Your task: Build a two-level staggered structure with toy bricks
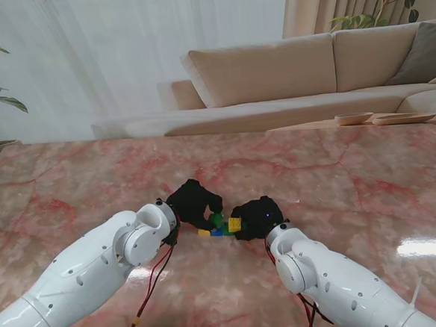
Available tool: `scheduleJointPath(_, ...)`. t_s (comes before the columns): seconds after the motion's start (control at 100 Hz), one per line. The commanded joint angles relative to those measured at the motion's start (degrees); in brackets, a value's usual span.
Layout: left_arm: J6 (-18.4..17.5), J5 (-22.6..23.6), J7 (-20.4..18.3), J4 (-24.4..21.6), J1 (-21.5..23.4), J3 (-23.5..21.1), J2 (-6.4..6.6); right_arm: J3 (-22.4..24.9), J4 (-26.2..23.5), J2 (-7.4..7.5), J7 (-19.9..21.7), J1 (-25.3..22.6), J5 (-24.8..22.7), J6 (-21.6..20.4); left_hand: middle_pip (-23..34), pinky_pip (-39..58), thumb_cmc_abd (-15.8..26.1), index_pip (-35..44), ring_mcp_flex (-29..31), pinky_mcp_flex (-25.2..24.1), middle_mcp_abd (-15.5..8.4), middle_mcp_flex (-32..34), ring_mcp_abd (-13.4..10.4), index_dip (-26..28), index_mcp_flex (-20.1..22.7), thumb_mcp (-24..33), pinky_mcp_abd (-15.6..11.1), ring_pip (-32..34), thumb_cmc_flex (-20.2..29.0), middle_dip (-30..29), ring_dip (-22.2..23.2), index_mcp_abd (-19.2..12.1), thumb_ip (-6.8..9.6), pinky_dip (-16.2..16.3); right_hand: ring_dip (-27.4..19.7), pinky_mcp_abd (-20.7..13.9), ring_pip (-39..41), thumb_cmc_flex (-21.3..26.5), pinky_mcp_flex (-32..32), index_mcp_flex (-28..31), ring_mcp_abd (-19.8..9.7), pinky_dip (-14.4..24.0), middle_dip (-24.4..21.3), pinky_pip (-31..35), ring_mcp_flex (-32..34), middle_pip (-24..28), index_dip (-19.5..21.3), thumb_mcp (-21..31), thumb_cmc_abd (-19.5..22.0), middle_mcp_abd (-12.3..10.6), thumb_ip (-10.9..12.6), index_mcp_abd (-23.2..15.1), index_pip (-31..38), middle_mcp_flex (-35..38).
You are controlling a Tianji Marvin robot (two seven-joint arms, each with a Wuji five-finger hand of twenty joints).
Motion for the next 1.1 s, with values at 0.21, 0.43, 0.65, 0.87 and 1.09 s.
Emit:
scheduleJointPath(0.21,-0.1,1.0,-0.2,0.7,-0.6,1.3,-0.15,-0.9,1.1,-0.30,1.0,-0.2,0.6,0.2,-0.3,-1.6,1.8,0.2,1.0,-1.3,-0.7,0.8,1.3,1.9,2.5,-0.1,0.9,-0.8,-1.2,0.2,0.6,-2.7,0.82,-0.6,1.4,0.2,1.2,0.4,-0.6,2.3,-1.2,1.4,1.0,2.3,1.0,0.2,-1.7,-0.3,0.8,-0.2,-0.6,0.3,-0.6,0.5)
scheduleJointPath(0.43,-0.3,1.8,0.5,1.8,-1.4,2.6,-0.28,-1.1,1.2,-0.36,1.1,0.1,0.7,0.1,-0.3,-1.9,1.8,0.1,1.1,-1.2,-0.6,0.8,1.4,2.2,2.5,-0.2,0.9,-0.8,-1.5,0.2,0.6,-2.7,0.88,-0.5,1.4,0.2,1.1,0.4,-0.7,2.3,-1.1,1.3,0.9,2.1,0.8,0.1,-1.6,-0.2,0.7,-0.3,-0.5,0.4,-0.7,0.4)
scheduleJointPath(0.65,0.4,1.1,1.7,3.9,-3.0,5.0,-1.05,-1.3,1.2,-0.33,1.1,0.1,0.7,-0.3,-0.2,-2.0,1.9,0.0,1.0,-1.3,-0.7,0.6,1.3,2.5,2.3,-0.1,0.9,-0.8,-2.0,0.3,0.7,-2.5,0.97,-0.4,1.5,0.2,1.2,0.5,-0.8,2.3,-1.1,1.3,0.9,2.1,0.8,0.1,-1.5,-0.2,0.6,-0.2,-0.4,0.3,-0.8,0.5)
scheduleJointPath(0.87,1.0,0.4,3.2,6.7,-5.1,8.2,-2.14,-1.1,1.0,-0.26,1.3,-0.1,0.7,-0.4,-0.1,-2.2,1.8,0.0,0.9,-1.2,-0.8,0.4,1.3,3.1,2.0,0.3,0.9,-0.7,-2.7,0.4,0.7,-2.4,1.03,-0.3,1.5,0.4,1.1,0.6,-0.9,2.4,-1.0,1.4,0.9,2.0,0.8,0.0,-1.5,-0.1,0.5,-0.3,-0.5,0.4,-0.9,0.5)
scheduleJointPath(1.09,1.3,-0.3,4.5,9.0,-6.4,10.2,-3.11,-0.9,0.9,-0.27,1.1,-0.2,0.7,-0.5,-0.1,-2.5,2.2,-0.2,0.4,-1.3,-0.7,-0.5,1.2,3.6,1.1,0.8,0.8,-0.8,-3.5,0.5,0.7,-1.8,1.33,-0.3,1.5,0.4,1.1,0.7,-0.9,2.5,-1.0,1.4,0.9,2.0,0.8,0.0,-1.5,0.1,0.3,-0.3,-0.8,0.3,-0.8,0.6)
